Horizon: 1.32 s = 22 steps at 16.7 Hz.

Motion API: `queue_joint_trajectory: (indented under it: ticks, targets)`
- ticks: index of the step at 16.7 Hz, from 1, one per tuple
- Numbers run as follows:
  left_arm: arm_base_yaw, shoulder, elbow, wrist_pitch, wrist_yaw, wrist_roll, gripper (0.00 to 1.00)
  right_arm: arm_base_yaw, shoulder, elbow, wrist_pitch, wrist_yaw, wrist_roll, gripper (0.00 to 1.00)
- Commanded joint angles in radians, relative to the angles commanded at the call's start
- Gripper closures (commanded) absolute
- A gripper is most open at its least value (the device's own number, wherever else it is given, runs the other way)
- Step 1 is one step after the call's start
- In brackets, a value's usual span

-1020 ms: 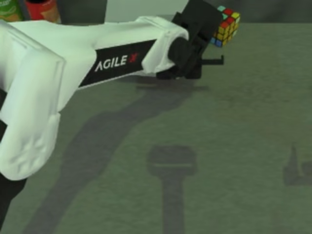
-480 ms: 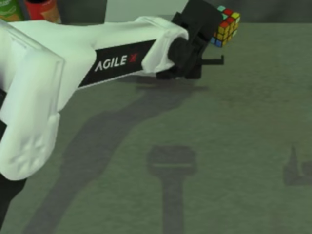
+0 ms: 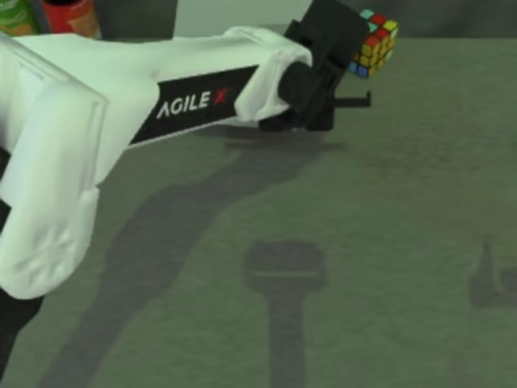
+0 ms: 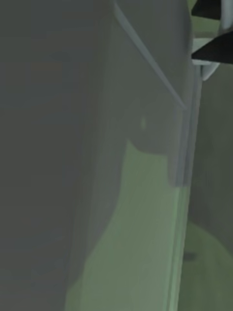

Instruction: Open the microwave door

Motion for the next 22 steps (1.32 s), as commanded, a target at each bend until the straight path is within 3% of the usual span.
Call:
queue_joint_trajectory:
  ticks: [12, 22]
  targets:
    - [0.006, -0.056, -0.097, 0.063, 0.041, 0.062, 1.00, 0.000, 0.000, 0.000, 0.000, 0.000, 0.000, 0.00]
    - [0.006, -0.056, -0.097, 0.063, 0.041, 0.062, 1.00, 0.000, 0.000, 0.000, 0.000, 0.000, 0.000, 0.00]
